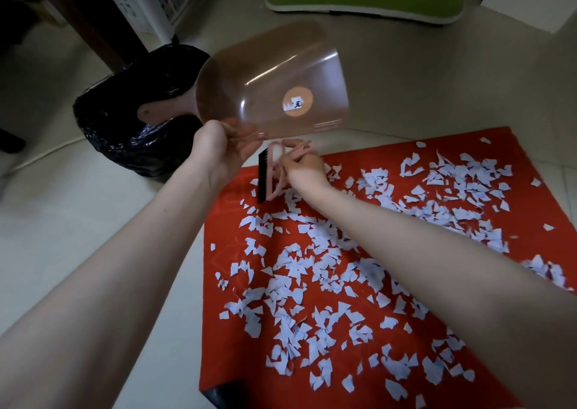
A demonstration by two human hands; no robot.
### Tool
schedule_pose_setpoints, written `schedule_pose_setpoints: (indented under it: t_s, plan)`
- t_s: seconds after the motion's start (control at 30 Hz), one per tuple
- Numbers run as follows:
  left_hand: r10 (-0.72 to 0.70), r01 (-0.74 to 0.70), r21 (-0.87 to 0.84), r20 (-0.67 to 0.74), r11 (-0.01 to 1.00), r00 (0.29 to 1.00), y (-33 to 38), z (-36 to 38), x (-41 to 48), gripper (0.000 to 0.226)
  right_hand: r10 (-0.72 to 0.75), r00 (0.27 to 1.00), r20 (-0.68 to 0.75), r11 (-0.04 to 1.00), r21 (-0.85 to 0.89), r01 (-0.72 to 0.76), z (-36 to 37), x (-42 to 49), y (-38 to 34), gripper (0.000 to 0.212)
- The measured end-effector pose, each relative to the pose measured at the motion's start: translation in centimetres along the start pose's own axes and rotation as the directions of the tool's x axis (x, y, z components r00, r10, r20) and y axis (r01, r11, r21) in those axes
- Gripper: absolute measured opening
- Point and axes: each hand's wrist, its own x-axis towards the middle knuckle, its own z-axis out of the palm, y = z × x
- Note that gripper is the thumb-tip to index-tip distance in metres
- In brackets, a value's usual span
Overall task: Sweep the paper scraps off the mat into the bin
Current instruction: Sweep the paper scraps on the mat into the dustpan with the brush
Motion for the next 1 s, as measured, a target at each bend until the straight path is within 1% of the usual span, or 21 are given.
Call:
schedule_pose_setpoints:
  t_s: [0.07, 0.1, 0.17, 0.27, 0.33, 0.47, 0.57, 0.63, 0.67, 0.73, 0.8, 0.9, 0.93, 1.0]
  plan:
    - [0.009, -0.009, 0.044, -0.012, 0.999, 1.0, 0.0, -0.4, -0.3, 0.046, -0.014, 0.998, 0.056, 0.999, 0.049, 0.012, 2.7, -0.5, 0.4, 0.023]
    - [0.015, -0.013, 0.06, -0.019, 0.998, 1.0, 0.1, -0.7, -0.3, 0.047, -0.005, 0.996, 0.092, 0.999, 0.049, 0.0, 3.9, -0.8, 0.7, 0.023]
    - [0.016, -0.014, 0.068, -0.03, 0.998, 0.999, 0.0, -1.4, -0.5, 0.048, 0.02, 0.99, 0.142, 0.999, -0.036, -0.015, 5.8, -1.6, 1.5, 0.019]
    - [0.013, -0.011, 0.058, -0.024, 0.998, 1.0, 0.0, -1.7, -0.8, 0.047, 0.026, 0.986, 0.166, 0.991, -0.133, -0.004, 6.5, -2.7, 2.5, 0.019]
    - [0.013, -0.011, 0.067, -0.023, 0.998, 1.0, 0.0, -1.9, -1.0, 0.046, -0.008, 0.989, 0.146, 0.984, -0.175, 0.034, 5.7, -3.1, 2.8, 0.021]
    - [0.005, -0.005, 0.069, -0.007, 0.998, 1.0, -0.1, -2.0, -1.1, 0.045, -0.119, 0.993, -0.023, 0.98, -0.165, 0.113, 3.1, -3.5, 2.6, 0.021]
    - [-0.004, 0.004, 0.068, -0.002, 0.998, 1.0, -0.2, -2.1, -0.9, 0.044, -0.166, 0.985, -0.043, 0.981, -0.111, 0.16, 1.2, -4.5, 1.8, 0.024]
    - [-0.011, 0.01, 0.064, 0.011, 0.998, 1.0, -0.1, -2.2, -0.8, 0.04, -0.181, 0.983, -0.007, 0.981, -0.068, 0.181, 0.9, -5.2, 1.1, 0.019]
    - [-0.017, 0.015, 0.063, 0.017, 0.998, 1.0, -0.1, -2.2, -0.8, 0.038, -0.172, 0.985, 0.022, 0.983, -0.055, 0.173, 1.3, -5.4, 0.8, 0.014]
    - [-0.027, 0.025, 0.058, 0.029, 0.998, 0.999, -0.1, -2.3, -0.7, 0.035, -0.121, 0.99, 0.067, 0.99, -0.071, 0.125, 2.8, -5.6, 0.8, 0.015]
    - [-0.034, 0.032, 0.055, 0.033, 0.998, 0.999, -0.2, -2.5, -0.6, 0.036, -0.057, 0.989, 0.133, 0.99, -0.12, 0.074, 4.4, -5.9, 1.3, 0.019]
    - [-0.034, 0.033, 0.066, 0.026, 0.997, 0.999, -0.3, -2.8, -0.4, 0.035, -0.01, 0.967, 0.254, 0.973, -0.219, 0.068, 5.3, -6.6, 2.6, 0.019]
    - [-0.034, 0.032, 0.068, 0.026, 0.997, 0.999, -0.3, -2.8, -0.3, 0.034, -0.013, 0.966, 0.258, 0.967, -0.242, 0.078, 5.1, -6.9, 2.8, 0.017]
    - [-0.036, 0.035, 0.068, 0.025, 0.997, 0.999, -0.3, -2.9, -0.3, 0.032, -0.058, 0.982, 0.18, 0.96, -0.259, 0.104, 3.9, -7.1, 2.9, 0.016]
